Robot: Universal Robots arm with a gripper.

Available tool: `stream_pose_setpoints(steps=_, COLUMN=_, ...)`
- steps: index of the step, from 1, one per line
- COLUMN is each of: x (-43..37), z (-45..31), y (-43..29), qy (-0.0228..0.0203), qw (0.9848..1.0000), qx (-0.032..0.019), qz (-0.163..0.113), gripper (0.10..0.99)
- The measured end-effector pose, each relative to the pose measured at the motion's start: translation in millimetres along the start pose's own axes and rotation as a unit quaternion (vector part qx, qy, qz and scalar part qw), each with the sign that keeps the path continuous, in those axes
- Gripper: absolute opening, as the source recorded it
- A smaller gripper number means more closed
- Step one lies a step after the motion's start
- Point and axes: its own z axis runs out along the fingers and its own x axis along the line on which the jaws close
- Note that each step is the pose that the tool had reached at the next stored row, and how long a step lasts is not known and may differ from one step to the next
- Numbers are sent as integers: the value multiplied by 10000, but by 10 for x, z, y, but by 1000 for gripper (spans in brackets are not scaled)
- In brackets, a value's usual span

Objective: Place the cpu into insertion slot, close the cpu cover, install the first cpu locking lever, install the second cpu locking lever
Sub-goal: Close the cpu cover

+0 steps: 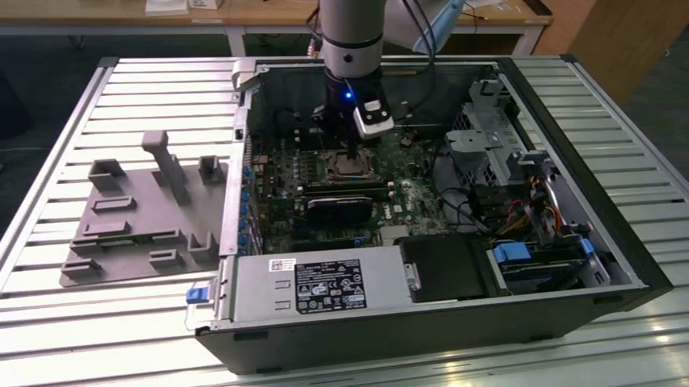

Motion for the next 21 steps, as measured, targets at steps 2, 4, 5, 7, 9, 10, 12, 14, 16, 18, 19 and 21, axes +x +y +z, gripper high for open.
stream_pose_setpoints(steps=2, x=-3, z=1, y=-8, qy=1, qw=10000, qx=2, qz=-57, gripper=102)
stream_pose_setpoints(steps=4, x=-7, z=1, y=-26, qy=3, qw=9999, qx=0, qz=-102, gripper=102)
stream_pose_setpoints(steps=5, x=-10, z=2, y=-36, qy=3, qw=9999, qx=-2, qz=-121, gripper=102)
stream_pose_setpoints(steps=7, x=-18, z=2, y=-70, qy=5, qw=9999, qx=-5, qz=-164, gripper=102)
stream_pose_setpoints(steps=9, x=-23, z=2, y=-97, qy=7, qw=9998, qx=-6, qz=-195, gripper=102)
stream_pose_setpoints(steps=10, x=-26, z=1, y=-112, qy=8, qw=9998, qx=-7, qz=-210, gripper=102)
stream_pose_setpoints(steps=12, x=-26, z=2, y=-134, qy=9, qw=9997, qx=-10, qz=-240, gripper=102)
stream_pose_setpoints(steps=14, x=-13, z=2, y=-147, qy=10, qw=9996, qx=-12, qz=-270, gripper=102)
stream_pose_setpoints(steps=16, x=17, z=2, y=-156, qy=12, qw=9996, qx=-14, qz=-299, gripper=102)
stream_pose_setpoints(steps=18, x=50, z=1, y=-165, qy=13, qw=9995, qx=-15, qz=-325, gripper=102)
stream_pose_setpoints(steps=19, x=67, z=0, y=-170, qy=13, qw=9994, qx=-16, qz=-337, gripper=102)
stream_pose_setpoints(steps=21, x=91, z=2, y=-177, qy=15, qw=9993, qx=-19, qz=-373, gripper=102)
